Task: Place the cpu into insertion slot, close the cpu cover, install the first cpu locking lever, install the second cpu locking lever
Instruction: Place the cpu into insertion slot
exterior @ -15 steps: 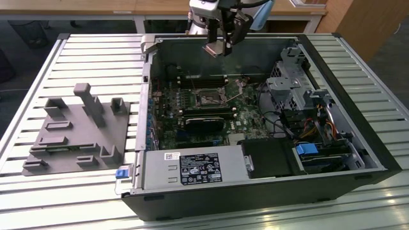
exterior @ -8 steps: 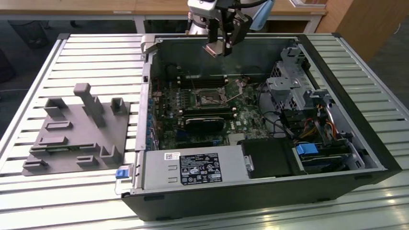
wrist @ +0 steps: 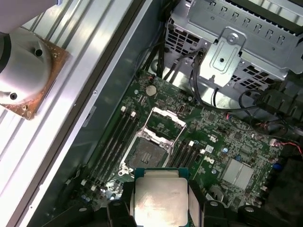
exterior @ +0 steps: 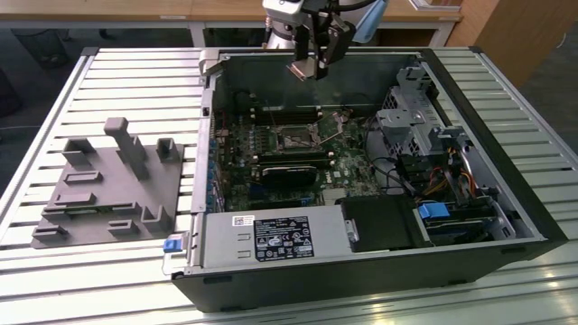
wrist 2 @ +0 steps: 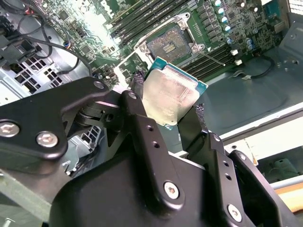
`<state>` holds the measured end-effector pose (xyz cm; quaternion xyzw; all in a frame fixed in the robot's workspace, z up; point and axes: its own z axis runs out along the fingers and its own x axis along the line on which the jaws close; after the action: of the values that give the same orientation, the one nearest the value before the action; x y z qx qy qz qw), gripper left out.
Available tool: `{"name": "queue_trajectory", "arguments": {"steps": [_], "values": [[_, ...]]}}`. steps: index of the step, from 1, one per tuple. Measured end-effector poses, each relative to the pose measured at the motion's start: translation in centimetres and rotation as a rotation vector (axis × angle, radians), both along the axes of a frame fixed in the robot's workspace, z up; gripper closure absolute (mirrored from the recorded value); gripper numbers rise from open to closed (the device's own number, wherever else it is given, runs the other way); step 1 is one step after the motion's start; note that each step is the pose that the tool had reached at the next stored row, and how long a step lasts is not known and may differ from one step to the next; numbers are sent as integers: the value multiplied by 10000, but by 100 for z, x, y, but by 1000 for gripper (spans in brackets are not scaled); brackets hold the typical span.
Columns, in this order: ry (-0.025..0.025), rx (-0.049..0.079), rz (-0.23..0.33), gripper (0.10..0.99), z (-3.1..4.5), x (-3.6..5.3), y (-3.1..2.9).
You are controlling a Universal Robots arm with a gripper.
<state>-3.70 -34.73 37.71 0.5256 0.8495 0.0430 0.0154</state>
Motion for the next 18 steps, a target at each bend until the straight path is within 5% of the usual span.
{"name": "queue_trajectory", "arguments": {"steps": [18], "values": [[0, -1, -832, 549, -4, 0, 0]]}}
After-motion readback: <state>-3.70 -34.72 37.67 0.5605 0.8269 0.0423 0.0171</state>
